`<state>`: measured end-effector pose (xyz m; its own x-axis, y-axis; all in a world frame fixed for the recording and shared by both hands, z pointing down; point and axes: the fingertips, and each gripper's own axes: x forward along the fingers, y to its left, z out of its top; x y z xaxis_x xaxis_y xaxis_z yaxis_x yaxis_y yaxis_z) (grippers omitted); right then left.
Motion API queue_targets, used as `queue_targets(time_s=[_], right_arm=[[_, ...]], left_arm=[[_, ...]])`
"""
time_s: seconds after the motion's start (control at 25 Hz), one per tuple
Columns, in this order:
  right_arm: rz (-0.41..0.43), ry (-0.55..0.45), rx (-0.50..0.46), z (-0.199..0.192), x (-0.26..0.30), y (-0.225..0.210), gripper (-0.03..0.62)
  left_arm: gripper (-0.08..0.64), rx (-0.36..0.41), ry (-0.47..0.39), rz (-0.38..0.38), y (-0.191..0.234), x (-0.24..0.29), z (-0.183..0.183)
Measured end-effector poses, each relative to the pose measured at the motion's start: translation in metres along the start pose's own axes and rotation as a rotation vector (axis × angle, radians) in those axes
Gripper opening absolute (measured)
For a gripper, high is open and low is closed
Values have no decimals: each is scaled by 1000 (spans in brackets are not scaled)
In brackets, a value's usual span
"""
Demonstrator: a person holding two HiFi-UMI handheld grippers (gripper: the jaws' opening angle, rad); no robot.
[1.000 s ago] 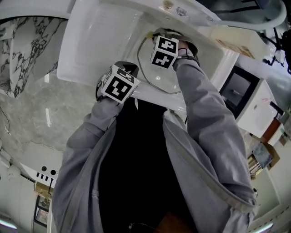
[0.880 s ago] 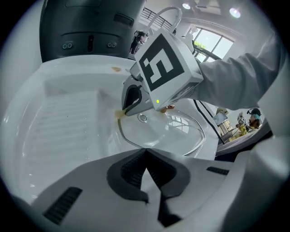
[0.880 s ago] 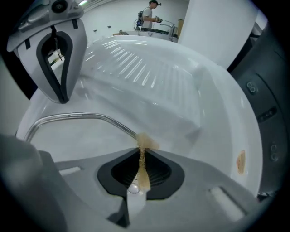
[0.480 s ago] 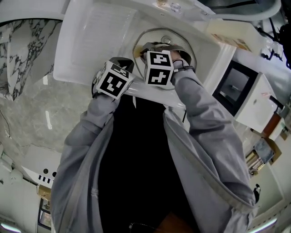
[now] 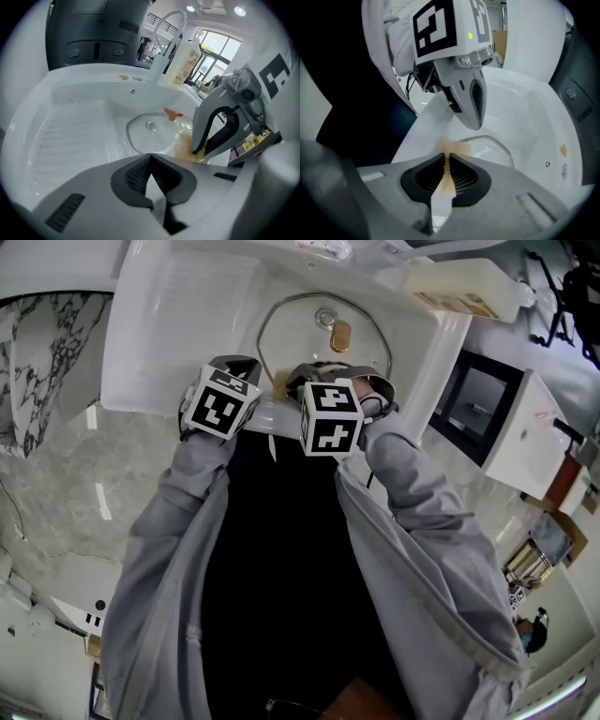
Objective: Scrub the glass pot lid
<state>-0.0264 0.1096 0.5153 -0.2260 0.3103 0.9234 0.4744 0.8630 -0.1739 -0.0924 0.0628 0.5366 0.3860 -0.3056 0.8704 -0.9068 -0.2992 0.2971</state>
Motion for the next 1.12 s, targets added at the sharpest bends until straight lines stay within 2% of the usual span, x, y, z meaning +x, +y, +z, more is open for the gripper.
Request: queue_targets(time_s=[0.16,0.4,0.52,0.64,0.76,0.84,0.88,1.12], right_arm=[[36,8,22,-8,-7,21,31],[97,6,86,-28,-18,41,31],[112,-53,153,-32,-30,35,31],[4,-198,248,-22,-59,-7,31],[-194,-251,300,-24,-87,-71,31],[-287,-213,311,-34,-91,-110,31],[-302,-181,314,-40,-85,-125,31],[-275,62,258,-72,-13,-179,31]], left_arm=[[3,74,6,-16,-11,4,5],[3,172,79,-43,-24,15,0],[3,194,95,-60,-25,16,-1],[3,205,104,-77,-26,17,-1],[3,217,114,-77,-27,17,0],[3,225,119,-77,-27,18,0],[3,227,121,-78,-28,19,1],[3,221,128,-85,-28,20,0]])
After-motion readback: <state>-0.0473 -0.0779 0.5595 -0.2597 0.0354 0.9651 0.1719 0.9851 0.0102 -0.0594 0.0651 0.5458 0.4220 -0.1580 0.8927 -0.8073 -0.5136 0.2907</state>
